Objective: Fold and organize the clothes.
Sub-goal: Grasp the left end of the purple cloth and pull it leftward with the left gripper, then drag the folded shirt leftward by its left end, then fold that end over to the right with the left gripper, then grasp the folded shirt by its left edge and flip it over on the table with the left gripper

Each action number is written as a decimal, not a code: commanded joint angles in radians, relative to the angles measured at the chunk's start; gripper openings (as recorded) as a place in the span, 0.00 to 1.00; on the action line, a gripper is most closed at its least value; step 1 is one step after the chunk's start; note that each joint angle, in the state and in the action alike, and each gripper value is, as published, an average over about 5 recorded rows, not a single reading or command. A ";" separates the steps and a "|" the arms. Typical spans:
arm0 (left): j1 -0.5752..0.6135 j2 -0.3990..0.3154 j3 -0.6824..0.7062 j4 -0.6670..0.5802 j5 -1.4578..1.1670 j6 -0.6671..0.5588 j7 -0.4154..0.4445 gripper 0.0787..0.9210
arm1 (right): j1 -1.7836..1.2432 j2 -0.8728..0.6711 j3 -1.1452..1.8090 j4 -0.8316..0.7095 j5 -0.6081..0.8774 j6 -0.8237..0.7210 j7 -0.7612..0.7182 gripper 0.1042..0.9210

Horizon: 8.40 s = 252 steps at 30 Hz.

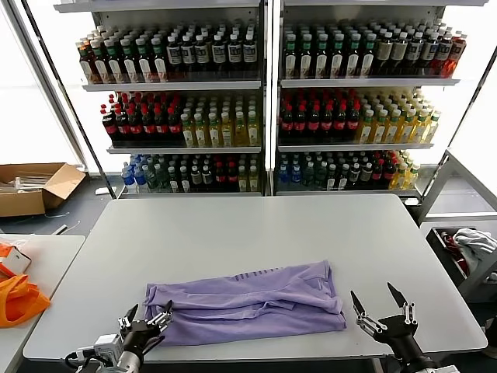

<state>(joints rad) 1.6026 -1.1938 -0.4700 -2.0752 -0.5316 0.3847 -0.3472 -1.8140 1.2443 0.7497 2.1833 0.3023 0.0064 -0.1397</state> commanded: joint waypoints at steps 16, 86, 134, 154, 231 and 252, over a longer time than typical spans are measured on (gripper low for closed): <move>-0.014 -0.054 0.046 0.013 -0.052 0.025 -0.068 0.35 | -0.025 0.007 -0.004 0.018 0.006 0.033 -0.009 0.88; -0.397 0.253 0.403 0.065 -0.014 0.128 0.257 0.10 | -0.095 0.047 0.035 0.053 0.020 0.023 -0.027 0.88; -0.236 0.204 0.059 0.134 -0.124 0.133 0.243 0.83 | -0.078 0.037 0.011 0.047 0.019 0.019 -0.022 0.88; -0.219 0.208 -0.013 0.136 -0.162 0.086 0.231 0.15 | -0.085 0.039 0.008 0.048 0.019 0.027 -0.024 0.88; -0.097 0.331 -0.658 0.047 -0.461 0.121 0.219 0.03 | -0.079 0.030 0.038 0.066 0.069 0.035 -0.002 0.88; -0.574 0.099 0.674 0.077 -0.516 0.191 -0.198 0.03 | -0.107 0.067 0.043 0.125 0.052 0.035 0.014 0.88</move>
<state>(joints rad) 1.3626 -0.9238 -0.5654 -2.1913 -0.9478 0.5587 -0.3495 -1.9077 1.2985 0.7884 2.2891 0.3588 0.0427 -0.1290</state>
